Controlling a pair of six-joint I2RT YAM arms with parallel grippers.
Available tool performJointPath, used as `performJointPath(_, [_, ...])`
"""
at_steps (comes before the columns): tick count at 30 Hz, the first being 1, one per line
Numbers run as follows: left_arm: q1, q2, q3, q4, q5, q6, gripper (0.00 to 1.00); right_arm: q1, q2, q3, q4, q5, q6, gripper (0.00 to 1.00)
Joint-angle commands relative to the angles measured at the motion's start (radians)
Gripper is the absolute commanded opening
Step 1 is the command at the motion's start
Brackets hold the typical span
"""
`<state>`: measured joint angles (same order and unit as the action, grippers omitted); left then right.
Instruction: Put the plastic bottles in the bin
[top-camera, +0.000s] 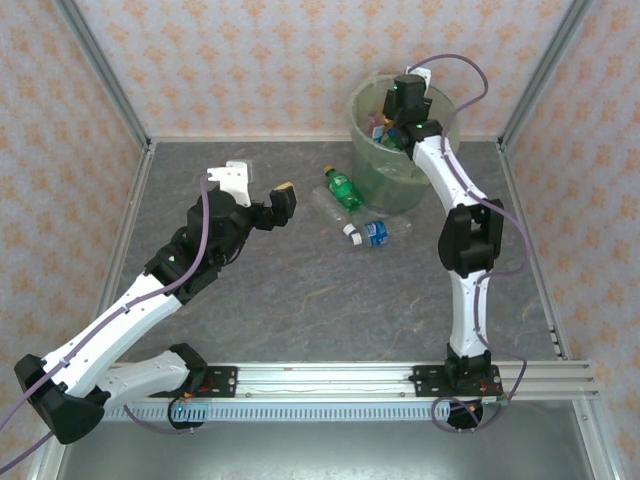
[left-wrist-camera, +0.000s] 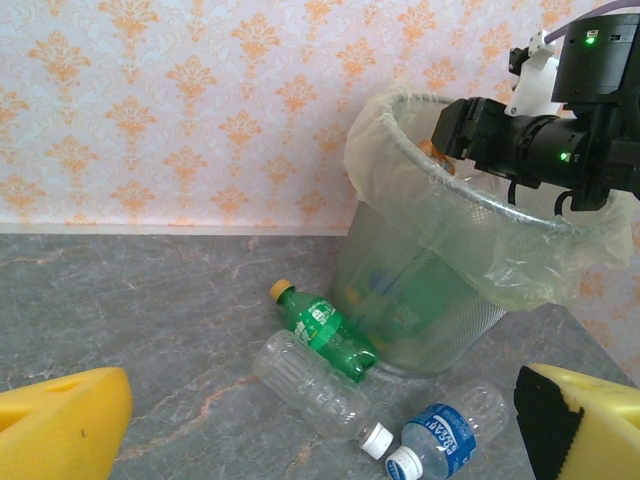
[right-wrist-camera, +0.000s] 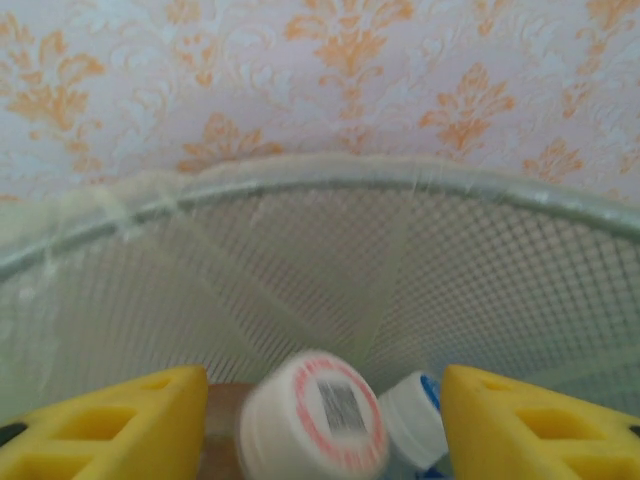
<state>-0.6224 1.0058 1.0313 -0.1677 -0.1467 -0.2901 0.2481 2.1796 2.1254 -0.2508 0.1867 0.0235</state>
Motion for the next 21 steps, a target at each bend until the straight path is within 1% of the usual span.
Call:
performJointPath(1, [-0.008, 0.002, 0.003, 0.027, 0.006, -0.006, 0.99, 0.005, -0.111, 0.014, -0.025, -0.031, -0.003, 0.71])
performJointPath(2, [-0.008, 0.001, 0.001, 0.028, 0.008, -0.010, 0.99, 0.005, -0.121, 0.026, -0.035, -0.036, -0.002, 0.75])
performJointPath(3, [-0.008, 0.000, -0.001, 0.028, 0.012, -0.012, 0.99, 0.005, -0.126, 0.040, -0.048, -0.038, -0.003, 0.76])
performJointPath(4, [-0.008, 0.001, -0.001, 0.028, 0.013, -0.016, 0.99, 0.004, -0.132, 0.058, -0.068, -0.037, 0.001, 0.81])
performJointPath(7, [-0.008, 0.004, -0.005, 0.021, 0.021, -0.033, 0.99, 0.005, -0.155, 0.101, -0.118, -0.046, 0.008, 0.84])
performJointPath(8, [-0.008, 0.004, -0.007, 0.020, 0.022, -0.041, 0.99, 0.005, -0.171, 0.099, -0.127, -0.053, 0.014, 0.89])
performJointPath(9, [-0.008, 0.004, -0.010, 0.020, 0.023, -0.051, 0.99, 0.005, -0.187, 0.095, -0.131, -0.058, 0.019, 0.91])
performJointPath(10, [-0.008, 0.004, -0.015, 0.023, 0.028, -0.063, 0.99, 0.005, -0.204, 0.090, -0.138, -0.067, 0.025, 0.96])
performJointPath(11, [-0.008, 0.002, -0.022, 0.027, 0.038, -0.070, 0.99, 0.005, -0.226, 0.079, -0.144, -0.078, 0.032, 1.00])
performJointPath(16, [-0.008, 0.008, -0.063, 0.072, 0.114, -0.139, 0.99, 0.005, -0.344, -0.010, -0.165, -0.138, 0.070, 0.99])
performJointPath(21, [-0.011, 0.044, -0.102, 0.108, 0.214, -0.181, 0.94, 0.009, -0.495, -0.168, -0.155, -0.212, 0.106, 1.00])
